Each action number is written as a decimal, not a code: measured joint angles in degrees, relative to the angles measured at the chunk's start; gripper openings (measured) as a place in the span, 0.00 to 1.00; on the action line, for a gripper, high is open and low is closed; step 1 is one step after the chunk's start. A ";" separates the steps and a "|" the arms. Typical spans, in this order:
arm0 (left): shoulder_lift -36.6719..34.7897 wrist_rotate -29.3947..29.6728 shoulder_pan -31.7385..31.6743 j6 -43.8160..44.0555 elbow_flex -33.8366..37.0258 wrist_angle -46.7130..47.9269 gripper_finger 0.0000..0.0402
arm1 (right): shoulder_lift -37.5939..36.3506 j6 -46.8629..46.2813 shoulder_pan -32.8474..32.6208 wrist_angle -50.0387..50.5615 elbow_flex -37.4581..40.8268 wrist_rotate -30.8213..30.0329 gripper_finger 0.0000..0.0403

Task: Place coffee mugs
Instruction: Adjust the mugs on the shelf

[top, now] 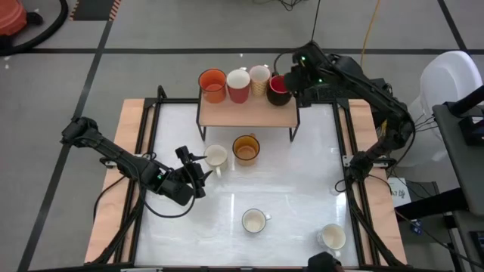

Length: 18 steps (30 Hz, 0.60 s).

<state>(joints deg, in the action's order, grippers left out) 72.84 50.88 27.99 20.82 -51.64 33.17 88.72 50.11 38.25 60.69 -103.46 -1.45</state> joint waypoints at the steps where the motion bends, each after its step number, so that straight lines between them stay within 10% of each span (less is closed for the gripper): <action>1: 0.00 0.02 0.00 -0.02 0.00 -0.01 0.65 | -0.21 -3.16 -0.32 -1.84 0.00 -0.05 0.44; 7: 0.00 0.02 -0.50 -0.32 0.00 -0.43 0.65 | 1.84 -16.70 -4.22 -8.17 -0.04 -5.02 0.44; 18: 0.00 0.04 -0.55 -3.15 0.00 -3.31 0.65 | 12.96 -15.08 -9.93 -9.09 -3.20 -8.88 0.44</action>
<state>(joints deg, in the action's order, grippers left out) 72.84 50.92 27.44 17.67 -51.64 29.86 101.68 35.03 28.32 51.60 -106.66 -10.33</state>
